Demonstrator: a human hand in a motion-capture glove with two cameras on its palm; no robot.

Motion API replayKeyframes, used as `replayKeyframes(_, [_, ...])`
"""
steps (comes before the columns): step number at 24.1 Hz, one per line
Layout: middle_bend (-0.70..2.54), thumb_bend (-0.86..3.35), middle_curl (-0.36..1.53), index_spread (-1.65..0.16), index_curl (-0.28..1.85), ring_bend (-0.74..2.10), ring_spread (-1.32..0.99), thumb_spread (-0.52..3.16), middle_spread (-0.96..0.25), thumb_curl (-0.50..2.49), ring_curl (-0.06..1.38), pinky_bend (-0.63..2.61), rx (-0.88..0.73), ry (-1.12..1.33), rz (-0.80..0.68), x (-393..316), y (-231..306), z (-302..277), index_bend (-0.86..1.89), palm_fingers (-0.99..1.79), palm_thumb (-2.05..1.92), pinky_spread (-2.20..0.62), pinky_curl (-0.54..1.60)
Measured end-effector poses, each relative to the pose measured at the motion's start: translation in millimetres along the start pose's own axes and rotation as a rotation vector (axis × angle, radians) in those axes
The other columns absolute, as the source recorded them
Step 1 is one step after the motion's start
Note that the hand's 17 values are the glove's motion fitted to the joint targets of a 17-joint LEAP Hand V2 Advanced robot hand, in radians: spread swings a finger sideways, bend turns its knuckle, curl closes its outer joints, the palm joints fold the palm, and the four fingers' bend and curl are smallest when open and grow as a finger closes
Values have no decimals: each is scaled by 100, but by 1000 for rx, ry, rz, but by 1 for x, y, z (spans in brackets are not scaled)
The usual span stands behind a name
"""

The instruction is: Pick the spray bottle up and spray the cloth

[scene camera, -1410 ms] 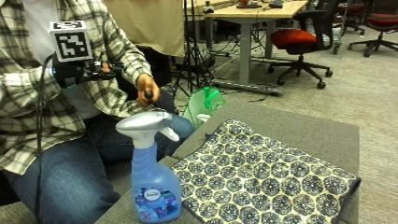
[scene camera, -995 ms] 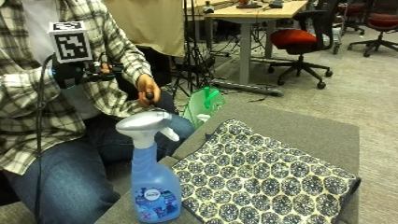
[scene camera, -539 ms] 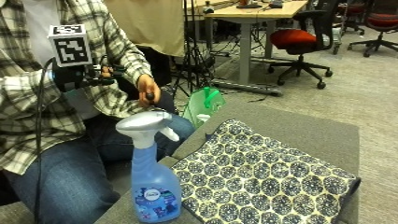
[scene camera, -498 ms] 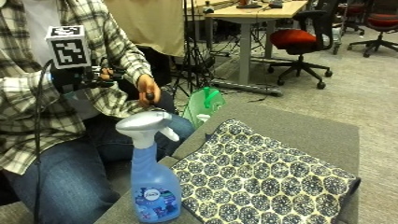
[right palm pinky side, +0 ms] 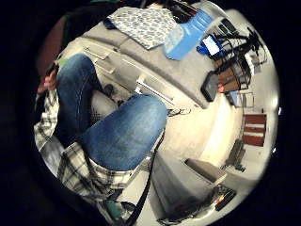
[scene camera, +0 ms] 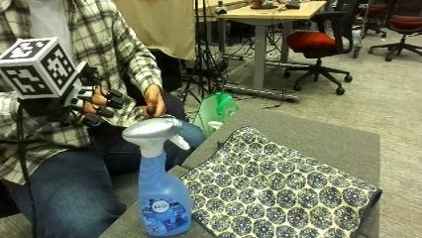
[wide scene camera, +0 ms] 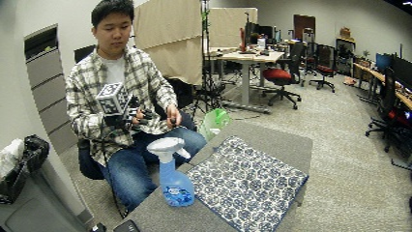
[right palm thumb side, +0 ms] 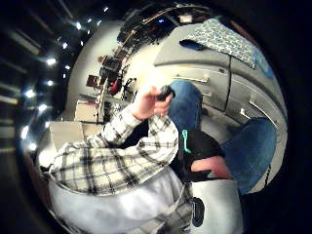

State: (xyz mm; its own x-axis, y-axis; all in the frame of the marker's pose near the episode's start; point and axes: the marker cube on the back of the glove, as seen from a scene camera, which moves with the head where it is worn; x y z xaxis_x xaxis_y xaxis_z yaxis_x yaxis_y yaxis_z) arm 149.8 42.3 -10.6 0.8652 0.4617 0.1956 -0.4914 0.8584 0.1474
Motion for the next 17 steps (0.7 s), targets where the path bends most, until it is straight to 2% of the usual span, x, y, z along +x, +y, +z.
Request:
replayKeyframes(6, [20, 10, 24, -31, 26, 40, 4, 106, -6, 36, 24, 47, 100, -124, 228, 54, -25, -11, 12, 34, 62, 18, 21])
replayKeyframes(11, [21, 8, 26, -26, 25, 43, 5, 104, -1, 38, 26, 49, 151, -205, 391, 86, -24, -16, 11, 34, 67, 18, 22])
replayKeyframes(17, [21, 6, 28, -21, 24, 45, 9, 102, 6, 41, 28, 50, 327, -353, 495, 136, -49, -18, 12, 34, 73, 18, 24])
